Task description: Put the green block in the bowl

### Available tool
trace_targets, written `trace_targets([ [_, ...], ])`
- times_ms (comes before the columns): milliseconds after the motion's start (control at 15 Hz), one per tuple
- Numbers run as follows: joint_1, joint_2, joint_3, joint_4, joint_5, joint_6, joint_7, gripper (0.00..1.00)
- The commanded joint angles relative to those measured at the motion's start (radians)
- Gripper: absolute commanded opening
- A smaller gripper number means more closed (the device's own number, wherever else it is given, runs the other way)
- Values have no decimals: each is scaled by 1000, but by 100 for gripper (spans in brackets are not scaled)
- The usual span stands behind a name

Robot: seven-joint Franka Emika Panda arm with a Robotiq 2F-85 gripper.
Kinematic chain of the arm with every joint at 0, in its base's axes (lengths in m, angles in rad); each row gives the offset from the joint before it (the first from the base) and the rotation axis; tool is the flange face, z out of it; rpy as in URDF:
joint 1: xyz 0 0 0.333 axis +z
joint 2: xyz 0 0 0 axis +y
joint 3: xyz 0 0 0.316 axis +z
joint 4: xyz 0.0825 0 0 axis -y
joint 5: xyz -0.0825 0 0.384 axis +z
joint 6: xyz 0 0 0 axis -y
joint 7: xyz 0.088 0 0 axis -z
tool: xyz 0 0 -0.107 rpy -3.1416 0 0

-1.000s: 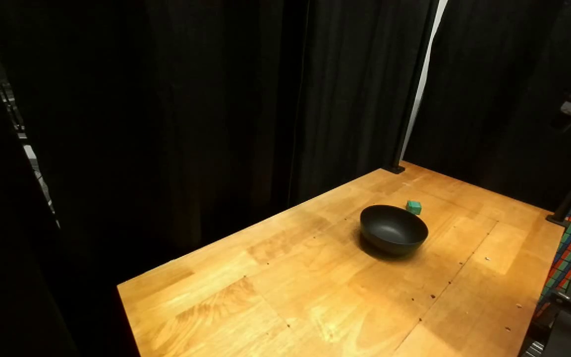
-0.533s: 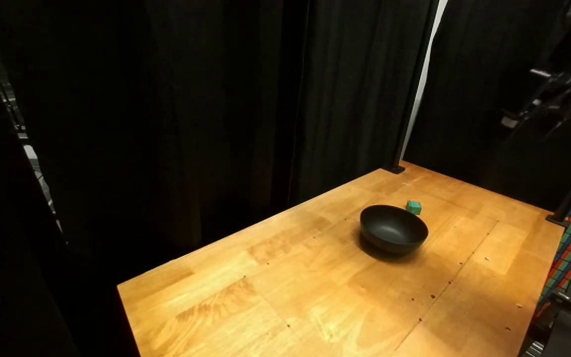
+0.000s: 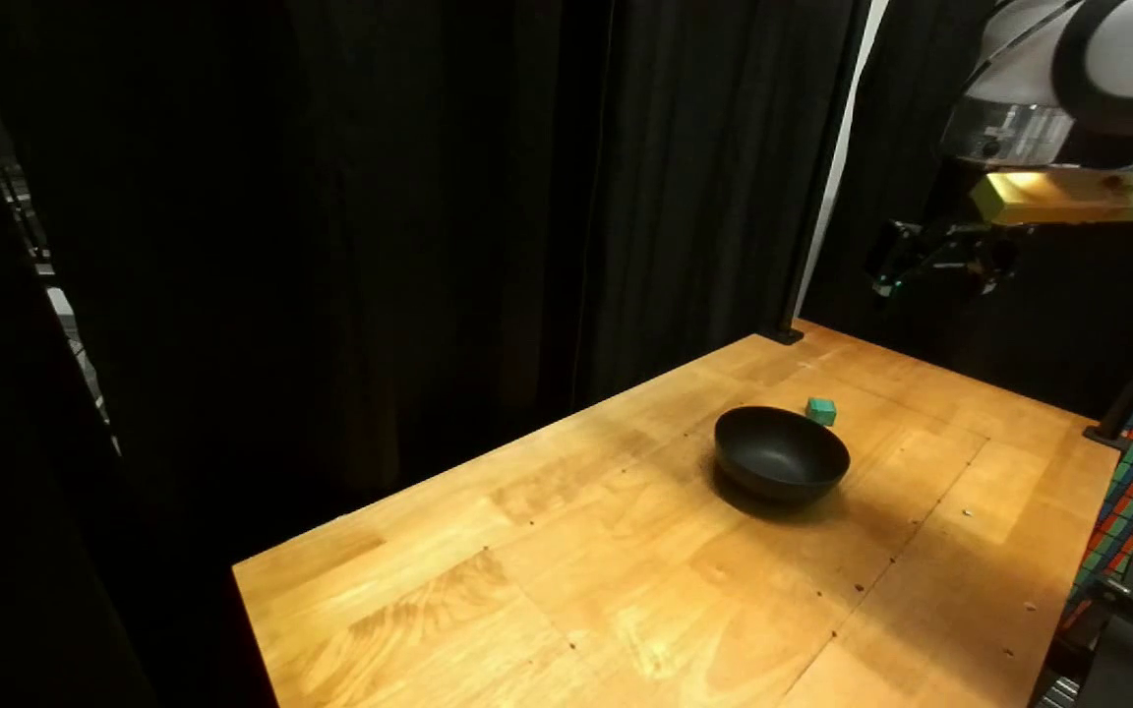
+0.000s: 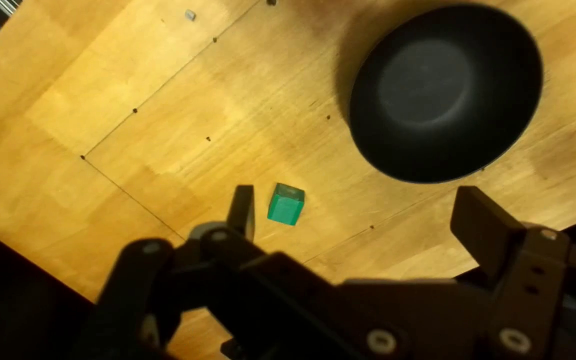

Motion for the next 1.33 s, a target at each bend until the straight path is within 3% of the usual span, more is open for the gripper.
trace_targets([
  [0,-5,257,-66,197,-88,34,114,100],
  [267,53,431,-177,346,-82,61,146,100],
  [533,104,505,-244,427,-44,58,138,100],
  [1267,134,499,-281,389,-43,62,116,100],
])
